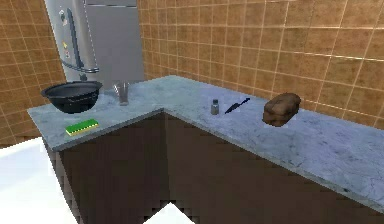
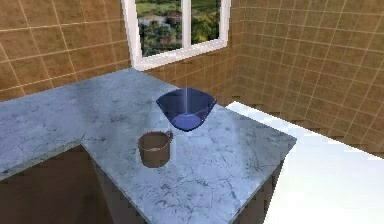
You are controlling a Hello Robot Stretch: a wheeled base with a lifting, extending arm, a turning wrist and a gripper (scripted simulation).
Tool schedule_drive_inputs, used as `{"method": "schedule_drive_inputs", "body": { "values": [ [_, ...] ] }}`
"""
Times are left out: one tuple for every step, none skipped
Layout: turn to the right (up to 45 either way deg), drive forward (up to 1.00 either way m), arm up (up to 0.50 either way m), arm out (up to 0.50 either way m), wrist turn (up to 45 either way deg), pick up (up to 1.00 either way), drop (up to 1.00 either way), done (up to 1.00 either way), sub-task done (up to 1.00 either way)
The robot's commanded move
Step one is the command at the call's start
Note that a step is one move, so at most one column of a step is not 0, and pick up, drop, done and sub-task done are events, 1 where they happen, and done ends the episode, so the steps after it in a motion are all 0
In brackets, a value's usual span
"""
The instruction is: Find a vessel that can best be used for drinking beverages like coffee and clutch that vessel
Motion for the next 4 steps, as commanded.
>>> {"method": "schedule_drive_inputs", "body": {
  "values": [
    [0.0, 0.00, 0.38, 0.00, 0.0, 0.00, 0.00, 0.00, 0.00],
    [0.0, 0.00, 0.00, 0.18, 0.0, 0.00, 0.00, 0.00, 0.00],
    [0.0, 0.00, 0.00, 0.00, 45.0, 0.00, 0.00, 0.00, 0.00],
    [0.0, 0.00, 0.00, 0.00, 45.0, 0.00, 0.00, 0.00, 0.00]
  ]
}}
